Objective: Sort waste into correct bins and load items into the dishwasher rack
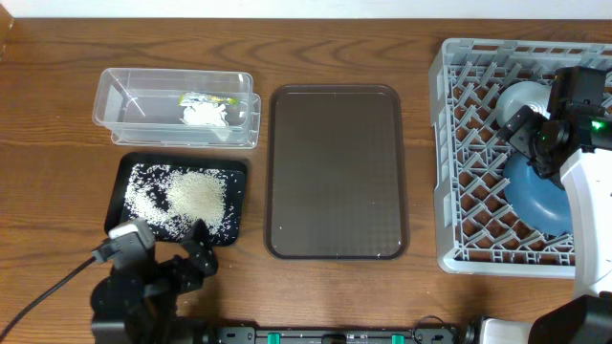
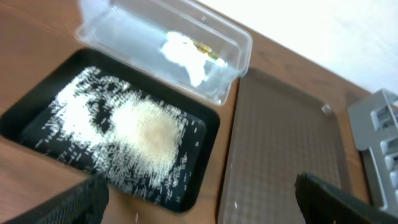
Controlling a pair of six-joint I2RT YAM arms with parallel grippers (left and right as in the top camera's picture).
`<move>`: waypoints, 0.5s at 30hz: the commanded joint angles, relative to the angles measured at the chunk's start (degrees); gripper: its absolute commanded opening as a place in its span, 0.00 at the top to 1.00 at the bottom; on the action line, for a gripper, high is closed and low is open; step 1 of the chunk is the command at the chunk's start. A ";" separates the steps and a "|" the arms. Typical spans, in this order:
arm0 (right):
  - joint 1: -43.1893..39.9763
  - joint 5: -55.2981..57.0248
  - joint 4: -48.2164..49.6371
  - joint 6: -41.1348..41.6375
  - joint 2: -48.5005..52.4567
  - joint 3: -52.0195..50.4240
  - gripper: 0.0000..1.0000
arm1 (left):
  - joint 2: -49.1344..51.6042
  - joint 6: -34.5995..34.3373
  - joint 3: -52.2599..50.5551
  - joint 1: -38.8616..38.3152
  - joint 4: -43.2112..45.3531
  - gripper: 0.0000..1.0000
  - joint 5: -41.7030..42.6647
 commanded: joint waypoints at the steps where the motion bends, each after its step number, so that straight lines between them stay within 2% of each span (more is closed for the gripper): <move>1: -0.59 0.81 -0.07 -0.55 -0.72 0.39 0.01 | -4.11 3.93 -7.41 -0.28 6.82 0.03 1.46; 9: -0.59 0.81 -0.07 -0.55 -0.70 0.39 0.01 | -7.10 4.39 -24.28 -0.28 29.16 0.02 1.44; 15: -0.59 0.81 -0.07 -0.55 -0.70 0.39 0.01 | -9.64 4.39 -32.92 -0.15 38.80 0.02 1.44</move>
